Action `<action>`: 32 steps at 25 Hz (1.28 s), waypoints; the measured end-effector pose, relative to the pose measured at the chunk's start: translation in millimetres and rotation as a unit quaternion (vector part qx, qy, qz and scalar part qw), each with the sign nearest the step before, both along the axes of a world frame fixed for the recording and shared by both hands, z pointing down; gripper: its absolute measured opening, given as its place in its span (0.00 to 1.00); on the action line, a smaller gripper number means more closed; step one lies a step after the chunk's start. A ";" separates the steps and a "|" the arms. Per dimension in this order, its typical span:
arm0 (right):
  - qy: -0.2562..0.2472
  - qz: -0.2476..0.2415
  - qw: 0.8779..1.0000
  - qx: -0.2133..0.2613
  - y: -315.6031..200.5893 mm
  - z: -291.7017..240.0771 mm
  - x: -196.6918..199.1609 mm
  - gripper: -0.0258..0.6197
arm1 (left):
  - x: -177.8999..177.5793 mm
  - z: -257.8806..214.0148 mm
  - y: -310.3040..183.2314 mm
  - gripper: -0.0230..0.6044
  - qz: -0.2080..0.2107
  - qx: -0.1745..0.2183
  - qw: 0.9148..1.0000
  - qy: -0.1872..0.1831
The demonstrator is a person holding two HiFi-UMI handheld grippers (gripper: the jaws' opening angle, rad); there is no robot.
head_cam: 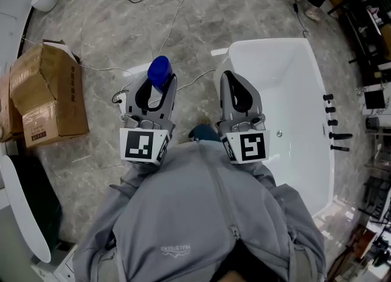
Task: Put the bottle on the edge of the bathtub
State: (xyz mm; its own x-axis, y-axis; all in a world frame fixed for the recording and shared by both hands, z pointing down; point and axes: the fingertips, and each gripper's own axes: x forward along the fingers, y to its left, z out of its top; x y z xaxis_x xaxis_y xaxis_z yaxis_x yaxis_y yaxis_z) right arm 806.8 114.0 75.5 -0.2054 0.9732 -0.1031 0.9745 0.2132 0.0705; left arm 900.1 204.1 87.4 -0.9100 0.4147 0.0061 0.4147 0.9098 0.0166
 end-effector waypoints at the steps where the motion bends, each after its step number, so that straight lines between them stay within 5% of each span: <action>1: 0.000 0.002 1.000 -0.001 2.7 0.2 -1.4 0.04 | -0.6 0.9 2.5 0.28 0.001 0.001 1.000 -0.001; 13: -0.004 -0.015 1.000 -0.001 59.4 5.8 -32.9 0.04 | -29.4 10.1 56.0 0.28 -0.009 0.012 1.000 -0.013; 32: -0.004 -0.039 0.999 0.007 247.3 7.4 -211.4 0.04 | -205.7 -4.6 228.0 0.27 0.016 0.002 0.999 -0.052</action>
